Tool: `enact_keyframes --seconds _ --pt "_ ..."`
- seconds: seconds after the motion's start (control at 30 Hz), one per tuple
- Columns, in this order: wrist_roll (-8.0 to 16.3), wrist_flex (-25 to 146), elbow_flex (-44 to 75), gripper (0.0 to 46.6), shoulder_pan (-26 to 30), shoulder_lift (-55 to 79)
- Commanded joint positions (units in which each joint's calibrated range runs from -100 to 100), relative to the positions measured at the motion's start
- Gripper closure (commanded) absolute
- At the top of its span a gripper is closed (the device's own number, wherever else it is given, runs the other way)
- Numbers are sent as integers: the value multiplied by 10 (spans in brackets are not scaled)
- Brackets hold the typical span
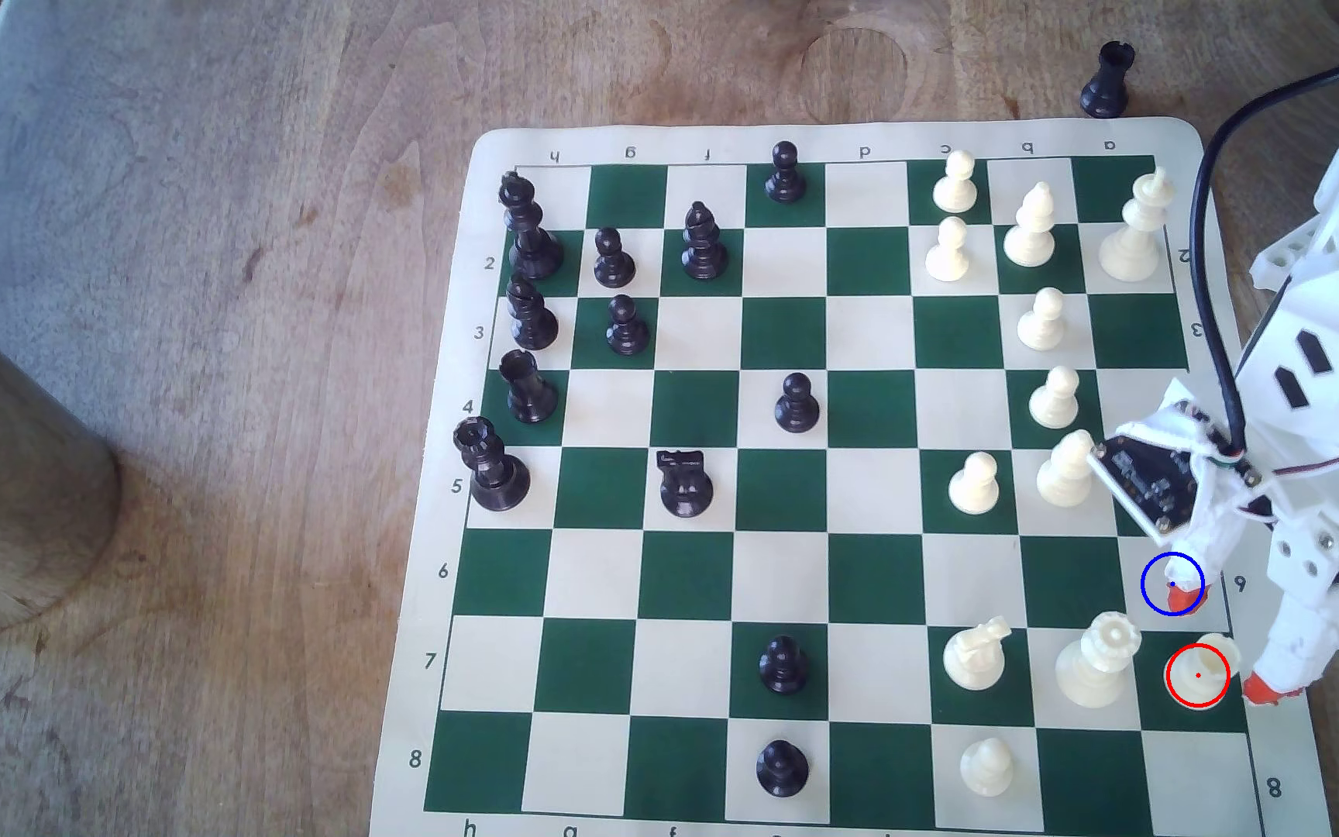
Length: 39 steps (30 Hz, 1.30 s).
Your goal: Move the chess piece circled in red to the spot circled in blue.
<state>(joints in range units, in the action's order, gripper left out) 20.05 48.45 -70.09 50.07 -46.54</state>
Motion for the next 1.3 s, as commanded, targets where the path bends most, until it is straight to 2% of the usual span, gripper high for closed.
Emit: enact_keyframes --seconds 0.0,0.1,0.27,0.63,0.67,0.83,0.97,1.27 --pt "0 -12 24 291 13 13" --pt "0 -20 26 299 17 30" --pt "1 -20 53 338 24 69" --pt "7 -25 97 332 23 92" --pt "7 -25 98 340 23 92" --pt "0 -24 100 464 34 89" --pt "0 -25 100 464 37 82" --pt "0 12 116 464 -30 -57"
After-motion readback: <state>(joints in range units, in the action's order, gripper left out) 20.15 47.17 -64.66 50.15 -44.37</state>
